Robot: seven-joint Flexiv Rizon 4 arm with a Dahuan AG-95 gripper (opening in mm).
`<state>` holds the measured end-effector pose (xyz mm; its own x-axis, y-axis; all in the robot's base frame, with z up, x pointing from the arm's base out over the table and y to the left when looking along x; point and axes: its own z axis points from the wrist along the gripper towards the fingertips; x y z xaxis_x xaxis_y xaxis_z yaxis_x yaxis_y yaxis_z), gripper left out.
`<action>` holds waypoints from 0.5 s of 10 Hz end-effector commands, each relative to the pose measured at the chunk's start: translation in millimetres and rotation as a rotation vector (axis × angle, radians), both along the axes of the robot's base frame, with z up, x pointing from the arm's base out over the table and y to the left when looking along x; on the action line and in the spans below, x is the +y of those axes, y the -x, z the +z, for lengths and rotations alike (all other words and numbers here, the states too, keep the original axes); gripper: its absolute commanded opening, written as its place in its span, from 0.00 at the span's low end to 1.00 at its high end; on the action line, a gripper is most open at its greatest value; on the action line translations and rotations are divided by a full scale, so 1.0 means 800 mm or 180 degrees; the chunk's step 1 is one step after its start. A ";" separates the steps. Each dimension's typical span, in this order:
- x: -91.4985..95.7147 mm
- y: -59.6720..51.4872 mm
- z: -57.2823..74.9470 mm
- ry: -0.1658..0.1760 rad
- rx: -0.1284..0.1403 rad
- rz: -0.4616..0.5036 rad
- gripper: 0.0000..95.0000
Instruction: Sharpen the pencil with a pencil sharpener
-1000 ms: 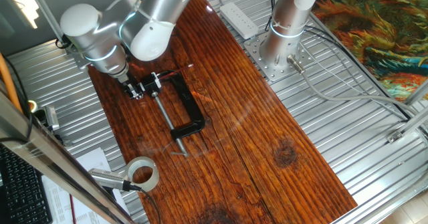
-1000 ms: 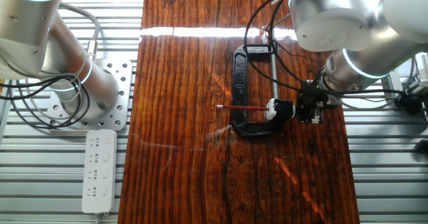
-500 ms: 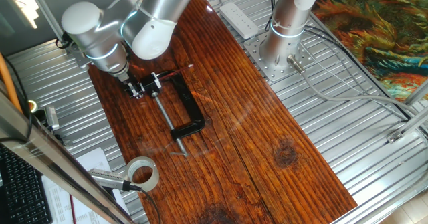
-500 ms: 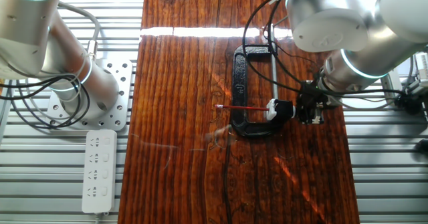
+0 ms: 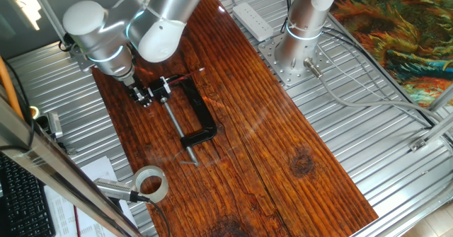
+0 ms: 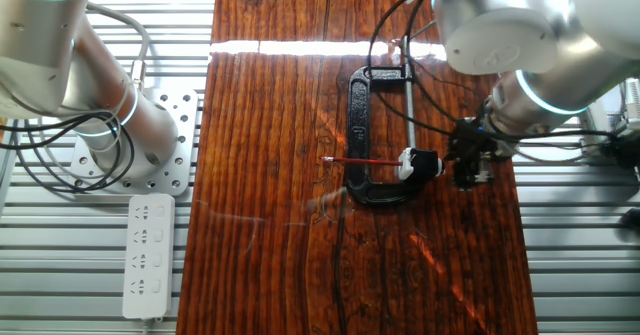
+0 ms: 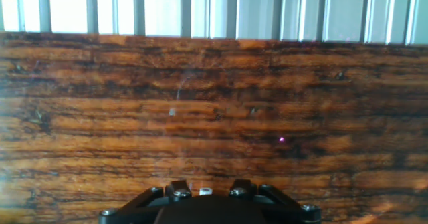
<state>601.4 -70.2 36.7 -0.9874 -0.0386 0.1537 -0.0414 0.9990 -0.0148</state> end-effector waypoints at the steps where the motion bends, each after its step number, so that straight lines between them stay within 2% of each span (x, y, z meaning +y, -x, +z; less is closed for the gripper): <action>1: -0.001 -0.007 0.007 -0.0012 -0.0016 0.0040 0.20; 2: -0.001 -0.010 0.013 -0.0012 -0.0011 0.0057 0.20; 3: -0.002 -0.011 0.016 -0.0015 -0.0003 0.0058 0.00; 5: -0.003 -0.016 0.032 -0.0024 0.0016 0.0103 0.00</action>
